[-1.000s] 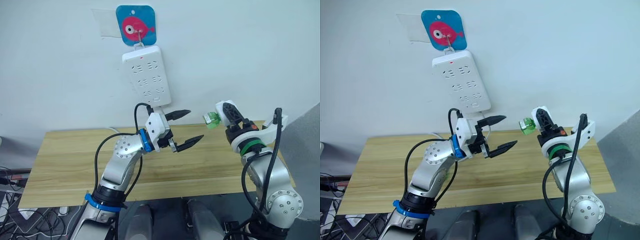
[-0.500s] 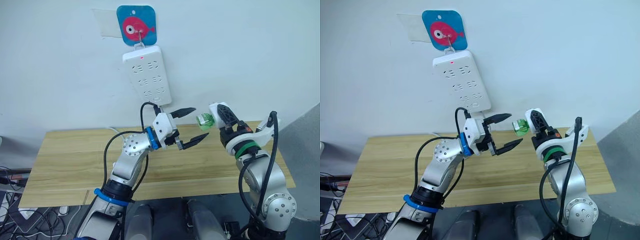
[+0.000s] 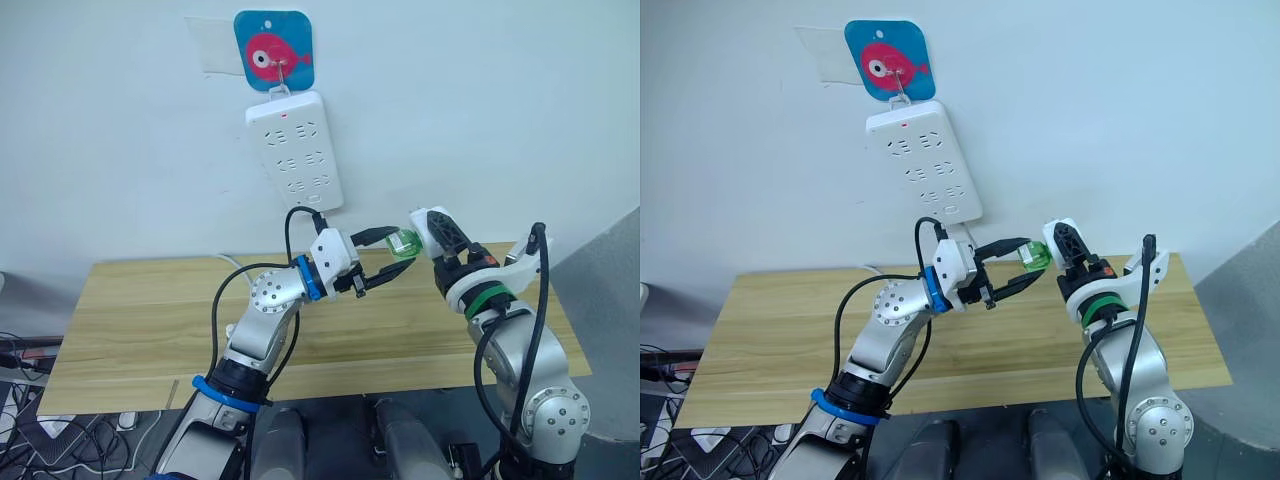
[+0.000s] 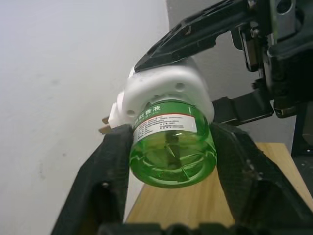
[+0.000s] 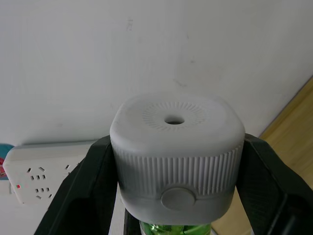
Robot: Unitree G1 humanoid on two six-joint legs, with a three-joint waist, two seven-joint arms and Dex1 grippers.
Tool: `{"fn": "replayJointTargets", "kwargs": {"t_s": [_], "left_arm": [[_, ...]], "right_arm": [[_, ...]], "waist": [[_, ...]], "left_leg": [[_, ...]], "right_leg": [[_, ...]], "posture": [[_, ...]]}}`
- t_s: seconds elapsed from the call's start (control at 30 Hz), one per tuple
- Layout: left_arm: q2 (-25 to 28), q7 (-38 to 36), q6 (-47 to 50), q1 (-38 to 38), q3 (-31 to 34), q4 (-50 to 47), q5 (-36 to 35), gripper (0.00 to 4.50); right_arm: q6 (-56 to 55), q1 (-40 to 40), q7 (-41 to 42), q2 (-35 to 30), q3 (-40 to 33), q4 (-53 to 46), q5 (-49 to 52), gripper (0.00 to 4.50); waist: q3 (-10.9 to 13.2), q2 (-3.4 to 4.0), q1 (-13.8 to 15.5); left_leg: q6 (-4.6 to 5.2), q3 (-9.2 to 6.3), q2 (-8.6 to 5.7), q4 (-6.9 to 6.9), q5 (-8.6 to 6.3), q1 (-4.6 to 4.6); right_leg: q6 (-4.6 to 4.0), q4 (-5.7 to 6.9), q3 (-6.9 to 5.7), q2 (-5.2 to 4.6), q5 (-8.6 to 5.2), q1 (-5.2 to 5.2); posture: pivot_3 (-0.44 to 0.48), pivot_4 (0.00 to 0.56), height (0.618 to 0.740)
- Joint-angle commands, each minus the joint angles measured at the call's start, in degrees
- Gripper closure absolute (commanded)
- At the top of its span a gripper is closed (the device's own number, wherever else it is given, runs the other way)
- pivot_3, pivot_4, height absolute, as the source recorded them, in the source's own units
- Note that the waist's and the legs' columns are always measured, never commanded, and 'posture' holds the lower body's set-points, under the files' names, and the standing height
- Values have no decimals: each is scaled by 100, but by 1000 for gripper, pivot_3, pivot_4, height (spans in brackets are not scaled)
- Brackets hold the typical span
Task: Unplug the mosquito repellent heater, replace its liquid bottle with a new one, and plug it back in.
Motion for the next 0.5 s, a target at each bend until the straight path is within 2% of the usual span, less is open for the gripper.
{"fn": "replayJointTargets", "kwargs": {"t_s": [0.03, 0.3, 0.5], "left_arm": [[-17, 39, -72, -22, -34, -20, 52, 2328], [-16, 93, -93, -44, -31, 55, 139, 2328], [-59, 103, -115, -56, -66, 90, 169, 299]], "right_arm": [[-124, -14, 54, -41, 71, -329, 94, 1570], [-187, -8, 78, -127, 134, -297, 91, 1570], [-199, -13, 129, -219, 188, -295, 84, 1570]], "waist": [[0, 0, 0], [0, 0, 1], [0, 0, 2]], "left_leg": [[0, -2, 1, 0, 0, 0], [0, -1, 1, 0, 0, 0], [0, -3, 2, 0, 0, 0]], "right_leg": [[0, 0, 1, 0, 0, 0], [0, 0, 1, 1, 0, 0], [0, 0, 1, 3, 0, 0]], "posture": [[107, 262, 740], [107, 261, 740], [107, 259, 740]]}}
